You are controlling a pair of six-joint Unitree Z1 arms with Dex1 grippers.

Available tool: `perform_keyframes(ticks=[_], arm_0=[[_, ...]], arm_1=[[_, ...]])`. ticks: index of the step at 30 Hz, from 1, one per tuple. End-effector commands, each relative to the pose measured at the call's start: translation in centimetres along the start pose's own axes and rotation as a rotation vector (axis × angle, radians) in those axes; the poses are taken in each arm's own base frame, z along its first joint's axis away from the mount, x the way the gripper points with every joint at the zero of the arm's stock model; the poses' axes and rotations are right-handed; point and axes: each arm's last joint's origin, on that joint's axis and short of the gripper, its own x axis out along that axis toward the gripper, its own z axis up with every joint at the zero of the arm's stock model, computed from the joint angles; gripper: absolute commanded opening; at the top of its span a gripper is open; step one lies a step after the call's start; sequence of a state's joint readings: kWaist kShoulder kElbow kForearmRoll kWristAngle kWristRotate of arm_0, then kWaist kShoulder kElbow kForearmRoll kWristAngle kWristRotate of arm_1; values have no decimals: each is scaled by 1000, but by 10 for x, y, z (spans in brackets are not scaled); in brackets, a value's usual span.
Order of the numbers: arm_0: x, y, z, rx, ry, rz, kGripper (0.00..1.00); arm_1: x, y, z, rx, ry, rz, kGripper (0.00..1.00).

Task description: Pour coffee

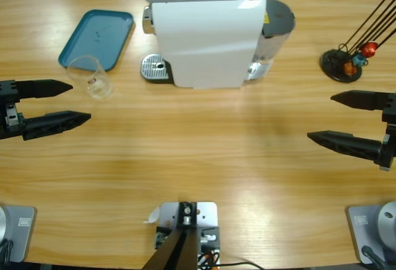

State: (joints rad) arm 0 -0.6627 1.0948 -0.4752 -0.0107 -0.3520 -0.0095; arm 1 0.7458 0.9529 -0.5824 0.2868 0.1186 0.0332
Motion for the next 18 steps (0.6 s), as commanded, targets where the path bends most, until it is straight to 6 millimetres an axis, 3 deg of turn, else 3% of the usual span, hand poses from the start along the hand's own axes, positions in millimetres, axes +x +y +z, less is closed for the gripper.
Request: perform_keyframes(ticks=[1,18], arm_0=[[7,0,-9,0,44,-30,945],[2,1,-7,0,15,19,945]], arm_1=[[5,1,-8,11,37,17,839],[6,1,-8,11,33,21,839]])
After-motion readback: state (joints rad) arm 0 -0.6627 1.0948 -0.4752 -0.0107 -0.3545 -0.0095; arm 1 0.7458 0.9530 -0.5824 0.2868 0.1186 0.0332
